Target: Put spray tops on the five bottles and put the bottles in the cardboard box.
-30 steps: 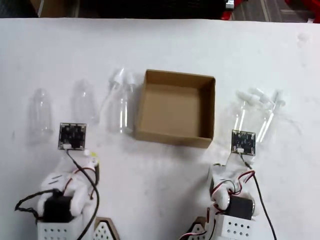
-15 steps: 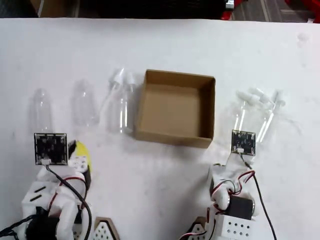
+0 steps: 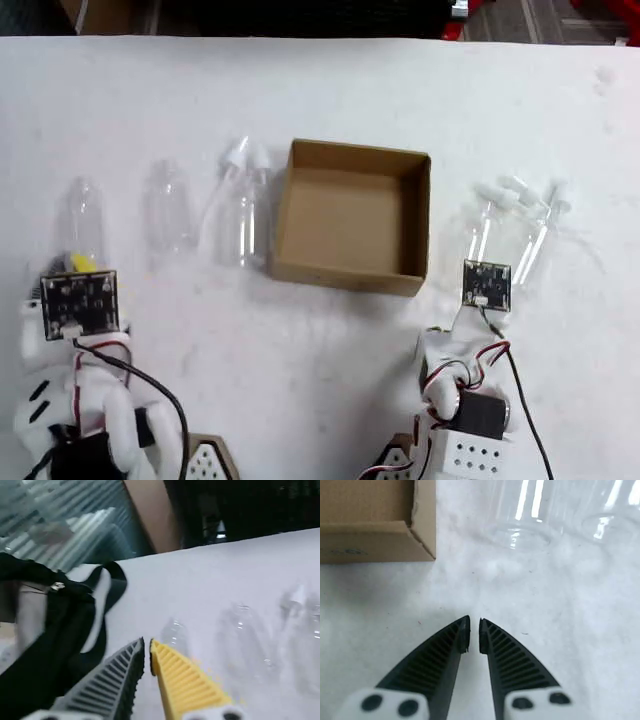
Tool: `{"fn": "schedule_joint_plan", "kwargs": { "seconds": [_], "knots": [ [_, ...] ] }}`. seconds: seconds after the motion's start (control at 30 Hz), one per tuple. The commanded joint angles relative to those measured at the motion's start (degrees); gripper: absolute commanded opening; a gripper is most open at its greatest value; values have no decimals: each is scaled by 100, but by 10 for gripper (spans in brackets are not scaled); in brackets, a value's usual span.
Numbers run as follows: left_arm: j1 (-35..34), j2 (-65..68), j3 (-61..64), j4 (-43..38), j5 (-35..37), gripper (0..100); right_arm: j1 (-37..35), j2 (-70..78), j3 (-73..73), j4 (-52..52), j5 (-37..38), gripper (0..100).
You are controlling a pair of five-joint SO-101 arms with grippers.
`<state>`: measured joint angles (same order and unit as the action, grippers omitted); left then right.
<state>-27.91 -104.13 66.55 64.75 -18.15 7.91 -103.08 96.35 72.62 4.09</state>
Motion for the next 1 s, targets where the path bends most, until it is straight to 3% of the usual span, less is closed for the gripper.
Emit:
{"fn": "schedule_joint_plan", "kwargs": {
  "seconds": [0.0,0.13,0.37,0.5,0.7,0.97],
  "knots": [
    [-602,66,334,-1020,-510,24,57,-22,53,13,-53,17],
    [-725,110,651,-1820,-475,24,57,-22,53,13,-53,17],
    [-330,857,-167,-1327,-782,24,57,-22,53,13,-53,17],
    [-330,2686,-1477,-1064,-545,24,57,-22,53,13,-53,17],
    [-259,5903,-3965,9,-440,24,57,-22,53,13,-53,17],
    [-171,9499,-7051,985,237,24,57,-22,53,13,-53,17]
  ]
}}
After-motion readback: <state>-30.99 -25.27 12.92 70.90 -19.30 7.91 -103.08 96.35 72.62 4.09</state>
